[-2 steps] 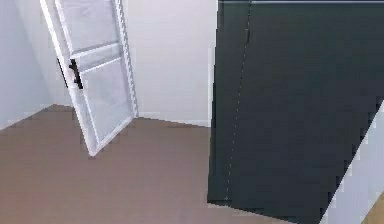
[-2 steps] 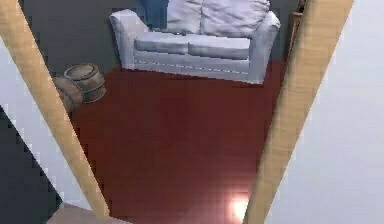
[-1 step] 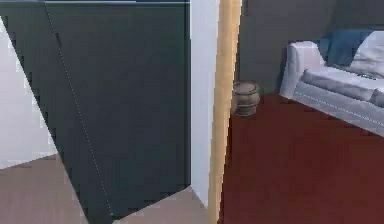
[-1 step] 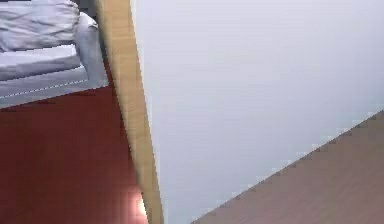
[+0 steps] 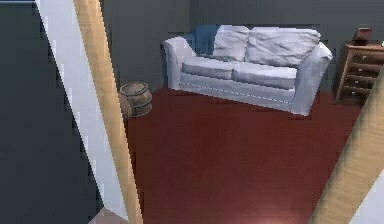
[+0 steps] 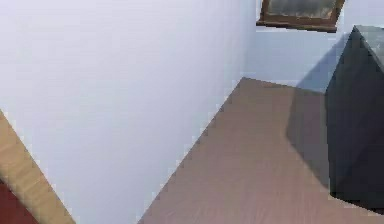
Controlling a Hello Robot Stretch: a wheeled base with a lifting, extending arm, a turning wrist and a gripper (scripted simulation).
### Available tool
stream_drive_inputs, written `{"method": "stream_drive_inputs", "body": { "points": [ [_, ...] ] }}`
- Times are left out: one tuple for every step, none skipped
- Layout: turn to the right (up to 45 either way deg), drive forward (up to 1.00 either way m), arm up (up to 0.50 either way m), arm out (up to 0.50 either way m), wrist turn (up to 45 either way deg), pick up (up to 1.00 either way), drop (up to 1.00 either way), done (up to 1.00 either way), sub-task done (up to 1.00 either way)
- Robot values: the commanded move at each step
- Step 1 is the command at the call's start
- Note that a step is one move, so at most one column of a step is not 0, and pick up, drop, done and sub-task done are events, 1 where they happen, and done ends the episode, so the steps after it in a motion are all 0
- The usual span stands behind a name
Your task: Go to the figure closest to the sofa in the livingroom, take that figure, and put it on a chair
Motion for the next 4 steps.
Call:
{"method": "stream_drive_inputs", "body": {
  "points": [
    [0.0,0.65,0.0,0.0,0.0,0.0,0.0,0.0,0.0],
    [21.0,0.0,0.0,0.0,0.0,0.0,0.0,0.0,0.0],
    [0.0,0.15,0.0,0.0,0.0,0.0,0.0,0.0,0.0],
    [15.0,0.0,0.0,0.0,0.0,0.0,0.0,0.0,0.0]
  ]
}}
